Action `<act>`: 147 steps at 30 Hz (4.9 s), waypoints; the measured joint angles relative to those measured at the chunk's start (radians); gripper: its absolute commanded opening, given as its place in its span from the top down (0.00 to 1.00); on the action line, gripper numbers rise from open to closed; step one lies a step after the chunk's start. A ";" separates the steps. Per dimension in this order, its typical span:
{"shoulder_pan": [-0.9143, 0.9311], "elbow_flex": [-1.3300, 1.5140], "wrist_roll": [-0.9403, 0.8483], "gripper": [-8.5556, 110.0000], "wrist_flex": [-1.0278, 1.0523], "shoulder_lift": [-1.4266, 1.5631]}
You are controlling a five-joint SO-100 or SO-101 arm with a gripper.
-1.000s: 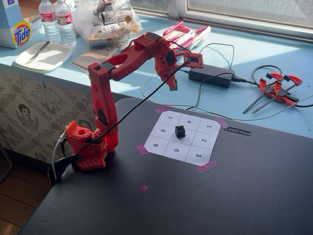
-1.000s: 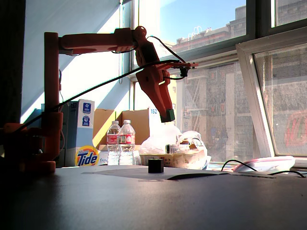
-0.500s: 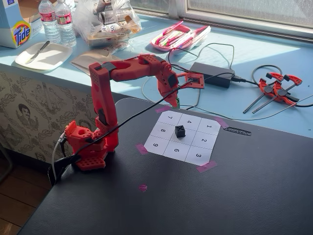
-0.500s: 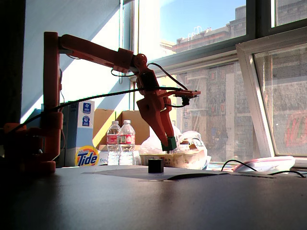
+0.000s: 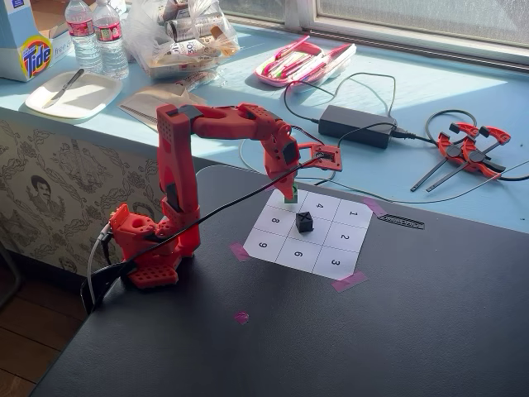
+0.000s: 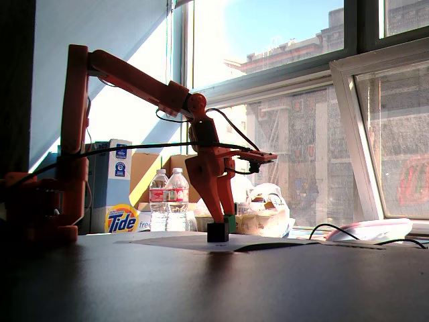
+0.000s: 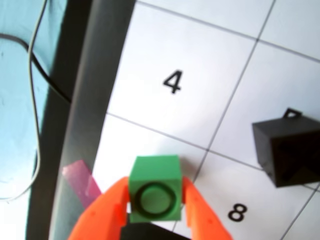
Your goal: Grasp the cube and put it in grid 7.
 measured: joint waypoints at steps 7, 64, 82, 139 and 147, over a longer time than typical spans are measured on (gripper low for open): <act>0.002 0.006 0.000 0.86 0.005 -0.011; 1.246 0.769 0.735 0.93 0.331 1.460; 1.215 1.203 0.815 0.93 0.184 1.681; 1.239 1.204 0.851 0.93 0.181 1.680; 1.239 1.204 0.851 0.93 0.181 1.680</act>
